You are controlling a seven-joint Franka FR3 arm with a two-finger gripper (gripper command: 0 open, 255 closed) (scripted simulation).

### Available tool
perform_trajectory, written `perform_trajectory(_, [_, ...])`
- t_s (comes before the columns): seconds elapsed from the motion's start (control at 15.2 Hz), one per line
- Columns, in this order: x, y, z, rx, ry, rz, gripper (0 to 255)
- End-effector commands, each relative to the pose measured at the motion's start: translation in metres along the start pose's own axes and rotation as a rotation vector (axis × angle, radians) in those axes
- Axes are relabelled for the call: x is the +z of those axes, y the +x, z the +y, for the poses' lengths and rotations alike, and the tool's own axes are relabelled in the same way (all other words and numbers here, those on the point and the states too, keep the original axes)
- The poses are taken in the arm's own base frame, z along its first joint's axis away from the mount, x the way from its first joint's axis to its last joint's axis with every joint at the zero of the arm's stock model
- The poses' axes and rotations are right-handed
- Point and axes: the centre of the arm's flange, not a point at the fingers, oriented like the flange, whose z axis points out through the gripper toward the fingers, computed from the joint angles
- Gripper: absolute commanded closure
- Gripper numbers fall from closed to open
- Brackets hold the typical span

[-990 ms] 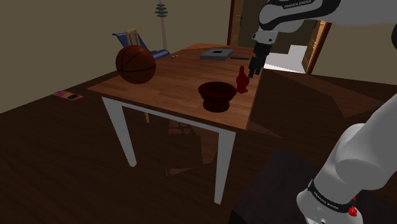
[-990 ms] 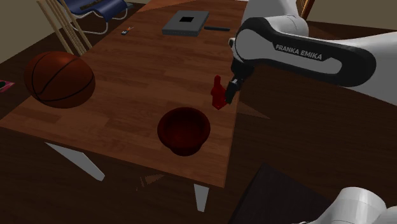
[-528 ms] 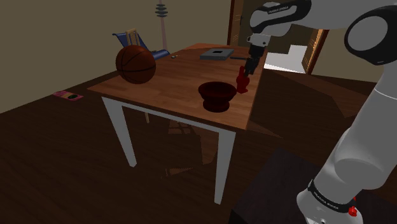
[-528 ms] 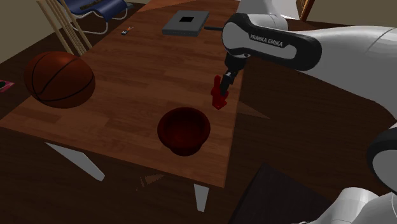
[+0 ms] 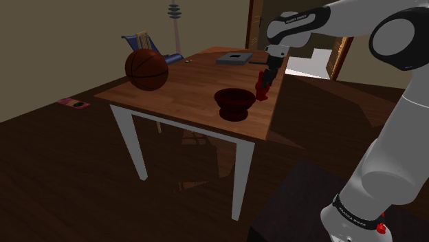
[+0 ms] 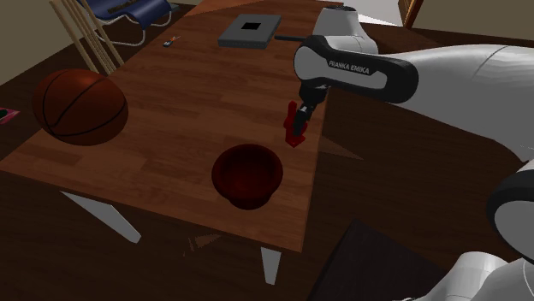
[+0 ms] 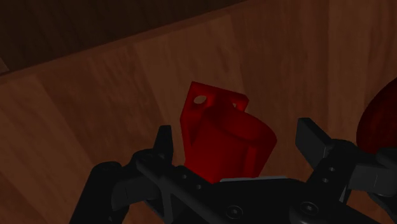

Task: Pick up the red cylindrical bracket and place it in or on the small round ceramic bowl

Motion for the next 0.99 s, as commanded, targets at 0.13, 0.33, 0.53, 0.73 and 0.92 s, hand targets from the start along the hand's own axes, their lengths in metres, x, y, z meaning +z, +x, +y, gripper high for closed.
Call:
perform_trajectory(0.13, [0.0008, -0.0003, 0.0, 0.0, 0.0, 0.0, 0])
perform_trajectory(0.33, [0.0008, -0.0003, 0.0, 0.0, 0.0, 0.0, 255])
perform_trajectory(0.53, [0.0008, -0.0002, 0.0001, 0.0, 0.0, 0.0, 255])
perform_trajectory(0.73, [0.0007, 0.0, 0.0001, 0.0, 0.0, 0.0, 255])
perform_trajectory(0.92, [0.0008, -0.0003, 0.0, 0.0, 0.0, 0.0, 255])
